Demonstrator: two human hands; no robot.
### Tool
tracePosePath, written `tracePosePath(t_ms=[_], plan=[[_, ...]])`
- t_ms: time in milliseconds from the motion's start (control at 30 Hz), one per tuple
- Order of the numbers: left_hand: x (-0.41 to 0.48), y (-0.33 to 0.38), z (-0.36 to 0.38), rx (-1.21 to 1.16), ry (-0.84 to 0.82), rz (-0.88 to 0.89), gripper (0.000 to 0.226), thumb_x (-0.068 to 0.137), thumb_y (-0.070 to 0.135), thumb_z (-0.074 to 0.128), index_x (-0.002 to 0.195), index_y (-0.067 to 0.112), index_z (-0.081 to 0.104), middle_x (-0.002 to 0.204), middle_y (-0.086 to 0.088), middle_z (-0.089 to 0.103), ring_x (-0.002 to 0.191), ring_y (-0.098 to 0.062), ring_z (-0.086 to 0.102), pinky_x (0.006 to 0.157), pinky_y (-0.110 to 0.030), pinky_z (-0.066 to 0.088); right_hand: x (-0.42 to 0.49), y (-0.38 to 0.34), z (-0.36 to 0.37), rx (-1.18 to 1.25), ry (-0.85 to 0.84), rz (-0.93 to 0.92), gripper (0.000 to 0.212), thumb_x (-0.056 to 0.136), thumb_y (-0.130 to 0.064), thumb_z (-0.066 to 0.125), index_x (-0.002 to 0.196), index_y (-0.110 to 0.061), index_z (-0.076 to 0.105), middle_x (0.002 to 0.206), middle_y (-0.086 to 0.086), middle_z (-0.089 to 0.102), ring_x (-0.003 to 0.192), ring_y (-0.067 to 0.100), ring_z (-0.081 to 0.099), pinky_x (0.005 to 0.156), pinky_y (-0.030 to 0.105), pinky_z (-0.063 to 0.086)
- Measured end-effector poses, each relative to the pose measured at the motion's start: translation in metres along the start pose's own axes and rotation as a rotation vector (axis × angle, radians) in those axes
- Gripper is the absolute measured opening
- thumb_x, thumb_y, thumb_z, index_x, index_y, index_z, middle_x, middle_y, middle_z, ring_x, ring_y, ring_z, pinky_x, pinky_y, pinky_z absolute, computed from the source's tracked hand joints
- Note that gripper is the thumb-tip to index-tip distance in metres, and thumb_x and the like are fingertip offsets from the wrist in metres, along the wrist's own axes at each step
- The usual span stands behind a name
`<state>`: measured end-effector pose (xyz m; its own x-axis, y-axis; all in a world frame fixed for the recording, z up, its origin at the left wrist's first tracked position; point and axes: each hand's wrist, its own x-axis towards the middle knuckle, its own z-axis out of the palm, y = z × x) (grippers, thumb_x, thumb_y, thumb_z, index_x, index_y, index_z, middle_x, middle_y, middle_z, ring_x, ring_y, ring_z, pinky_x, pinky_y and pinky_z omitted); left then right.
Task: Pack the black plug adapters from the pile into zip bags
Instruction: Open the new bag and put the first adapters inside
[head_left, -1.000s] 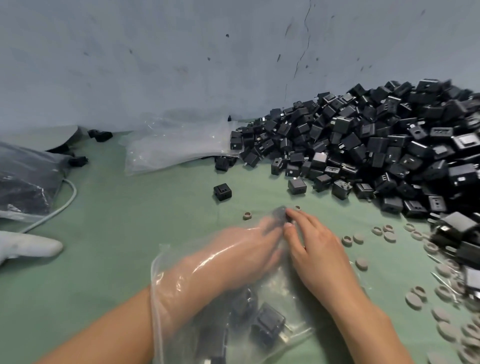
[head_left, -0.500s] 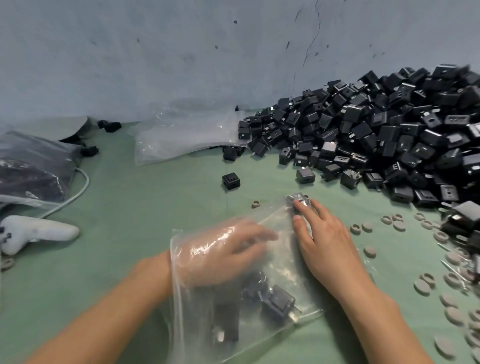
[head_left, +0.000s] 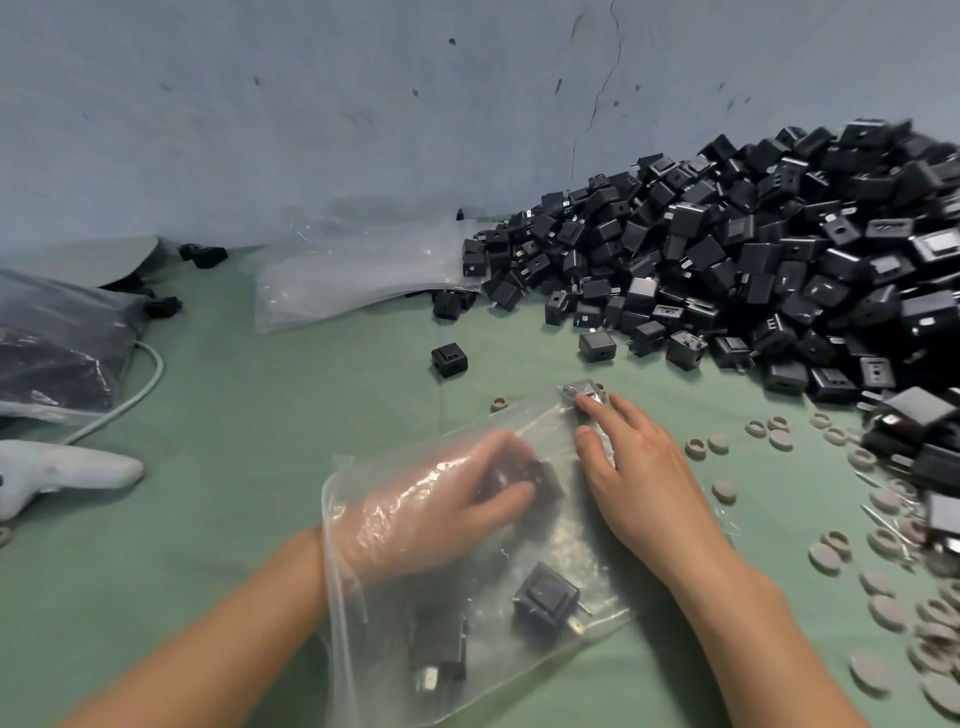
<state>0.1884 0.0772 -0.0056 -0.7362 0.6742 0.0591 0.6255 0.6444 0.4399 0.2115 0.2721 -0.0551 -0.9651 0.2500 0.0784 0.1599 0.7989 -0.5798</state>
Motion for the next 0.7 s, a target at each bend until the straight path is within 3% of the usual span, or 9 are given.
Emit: tracePosePath(t_ms=[133, 233, 300, 367, 433, 500, 567, 633, 700], plan=[[0.002, -0.003, 0.001, 0.224, 0.011, 0.027, 0.031, 0.102, 0.042, 0.036, 0.13, 0.042, 0.05, 0.116, 0.029, 0.053, 0.095, 0.015, 0.044, 0.086, -0.002, 0.034, 0.0, 0.002, 0.0, 0.012, 0.0, -0.007, 0.046, 0.107, -0.032, 0.032, 0.153, -0.035, 0.035, 0.162, 0.003, 0.029, 0.147, 0.022, 0.027, 0.119, 0.036, 0.019], [0.003, -0.003, -0.003, 0.171, -0.042, 0.011, 0.043, 0.104, 0.042, 0.037, 0.146, 0.042, 0.037, 0.134, 0.027, 0.051, 0.102, 0.016, 0.048, 0.082, 0.008, 0.03, 0.001, 0.002, 0.0, 0.027, 0.002, -0.01, 0.045, 0.107, -0.033, 0.031, 0.152, -0.035, 0.036, 0.162, 0.003, 0.029, 0.147, 0.022, 0.027, 0.119, 0.035, 0.019], [0.004, 0.001, -0.001, 0.092, -0.076, 0.014, 0.047, 0.103, 0.047, 0.041, 0.147, 0.032, 0.039, 0.126, 0.023, 0.051, 0.097, 0.024, 0.047, 0.079, 0.006, 0.035, 0.002, 0.002, 0.0, 0.042, 0.01, -0.013, 0.045, 0.107, -0.033, 0.032, 0.152, -0.034, 0.038, 0.161, 0.002, 0.031, 0.147, 0.022, 0.028, 0.119, 0.034, 0.019], [0.007, 0.003, 0.007, 0.03, -0.064, 0.036, 0.039, 0.101, 0.045, 0.048, 0.136, 0.027, 0.051, 0.109, 0.022, 0.048, 0.089, 0.031, 0.042, 0.078, 0.006, 0.032, 0.002, 0.003, 0.001, 0.054, 0.017, -0.017, 0.045, 0.107, -0.032, 0.032, 0.151, -0.034, 0.039, 0.161, 0.002, 0.032, 0.147, 0.021, 0.028, 0.119, 0.034, 0.019], [0.014, 0.0, 0.014, -0.01, -0.034, 0.02, 0.029, 0.098, 0.044, 0.055, 0.122, 0.027, 0.053, 0.099, 0.02, 0.054, 0.086, 0.015, 0.053, 0.079, -0.006, 0.043, 0.002, 0.004, 0.001, 0.064, 0.021, -0.017, 0.045, 0.107, -0.032, 0.032, 0.151, -0.033, 0.04, 0.16, 0.002, 0.033, 0.146, 0.021, 0.028, 0.119, 0.034, 0.019], [0.019, -0.004, 0.023, -0.254, -0.036, -0.008, 0.021, 0.097, 0.024, 0.061, 0.111, 0.014, 0.049, 0.092, 0.003, 0.061, 0.082, -0.012, 0.06, 0.08, -0.035, 0.052, 0.003, 0.004, 0.001, 0.087, 0.027, -0.017, 0.044, 0.107, -0.033, 0.032, 0.151, -0.033, 0.041, 0.159, 0.001, 0.035, 0.146, 0.021, 0.029, 0.118, 0.034, 0.02], [0.021, -0.002, 0.029, -0.305, 0.006, 0.009, 0.014, 0.097, 0.007, 0.058, 0.105, 0.011, 0.047, 0.089, 0.001, 0.061, 0.082, -0.017, 0.06, 0.082, -0.044, 0.052, 0.003, 0.004, 0.001, 0.117, 0.035, -0.02, 0.043, 0.107, -0.035, 0.032, 0.149, -0.033, 0.043, 0.157, -0.002, 0.038, 0.144, 0.02, 0.032, 0.117, 0.033, 0.021], [0.014, -0.002, 0.029, -0.256, 0.062, 0.092, 0.019, 0.094, -0.003, 0.053, 0.106, 0.011, 0.051, 0.094, 0.005, 0.061, 0.092, -0.007, 0.06, 0.089, -0.032, 0.051, 0.003, 0.003, 0.0, 0.126, 0.032, -0.022, 0.043, 0.107, -0.037, 0.033, 0.148, -0.032, 0.044, 0.156, -0.003, 0.039, 0.144, 0.02, 0.032, 0.116, 0.033, 0.021], [0.002, -0.007, 0.023, -0.029, 0.134, 0.219, 0.025, 0.092, 0.006, 0.054, 0.113, 0.018, 0.059, 0.113, 0.009, 0.063, 0.106, 0.004, 0.056, 0.097, -0.015, 0.043, 0.002, 0.004, -0.001, 0.127, 0.021, -0.022, 0.044, 0.107, -0.039, 0.033, 0.149, -0.032, 0.044, 0.156, -0.002, 0.039, 0.144, 0.02, 0.032, 0.116, 0.034, 0.021]])
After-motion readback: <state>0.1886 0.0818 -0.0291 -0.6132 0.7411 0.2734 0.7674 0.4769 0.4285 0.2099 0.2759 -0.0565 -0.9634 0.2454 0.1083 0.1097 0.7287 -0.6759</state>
